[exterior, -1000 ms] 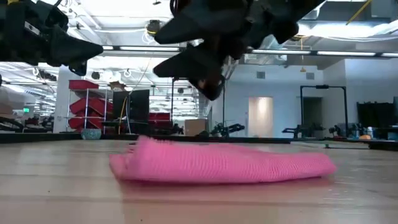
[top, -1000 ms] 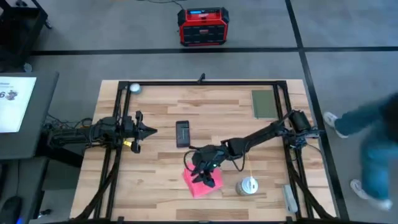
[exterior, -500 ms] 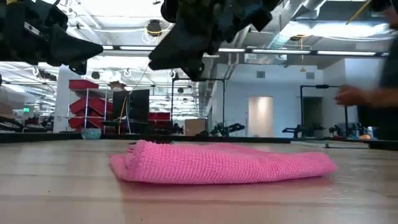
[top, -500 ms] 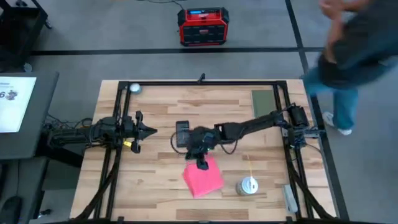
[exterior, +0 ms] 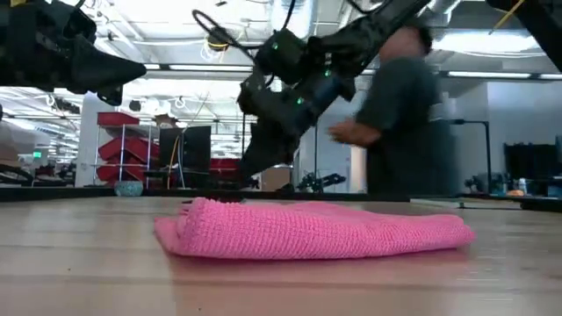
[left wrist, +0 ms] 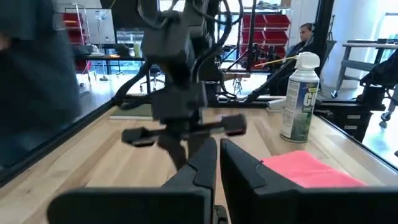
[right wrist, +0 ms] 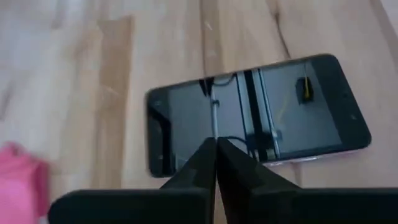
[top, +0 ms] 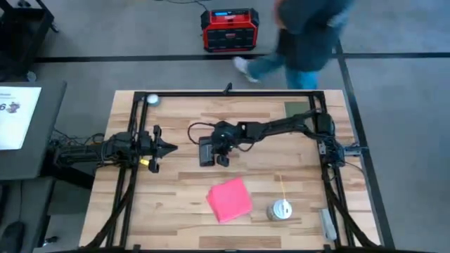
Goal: Apply microfiber cloth
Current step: Spray the front of the pink phone using the spray bottle
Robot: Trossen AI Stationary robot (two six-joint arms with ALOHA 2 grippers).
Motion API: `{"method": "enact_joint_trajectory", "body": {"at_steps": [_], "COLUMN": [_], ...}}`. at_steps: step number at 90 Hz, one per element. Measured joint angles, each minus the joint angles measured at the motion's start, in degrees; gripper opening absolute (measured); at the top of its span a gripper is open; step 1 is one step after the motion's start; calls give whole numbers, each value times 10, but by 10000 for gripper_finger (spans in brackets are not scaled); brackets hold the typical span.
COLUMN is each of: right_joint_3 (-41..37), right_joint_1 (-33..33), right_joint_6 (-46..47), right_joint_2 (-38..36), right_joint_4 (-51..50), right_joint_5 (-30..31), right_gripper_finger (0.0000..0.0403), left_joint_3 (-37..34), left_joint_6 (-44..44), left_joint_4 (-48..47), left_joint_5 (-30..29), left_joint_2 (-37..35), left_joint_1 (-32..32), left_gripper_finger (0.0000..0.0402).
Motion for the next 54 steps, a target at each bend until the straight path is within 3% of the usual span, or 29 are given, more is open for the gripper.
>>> {"method": "enact_joint_trajectory", "body": {"at_steps": [29, 54], "right_joint_3": [113, 122], "right_joint_1": [-5, -8], "right_joint_6": [-40, -48], "right_joint_2": [87, 106], "right_joint_4": [-80, -116], "right_joint_5": [0, -3], "right_gripper_finger": [0, 0], "left_joint_3": [0, 0], "left_joint_6": [-3, -38], "left_joint_4": [-1, -13], "left_joint_5": [-8, -9], "left_joint_2": [0, 0], "left_joint_1": [0, 0], "left_gripper_finger": [0, 0]}}
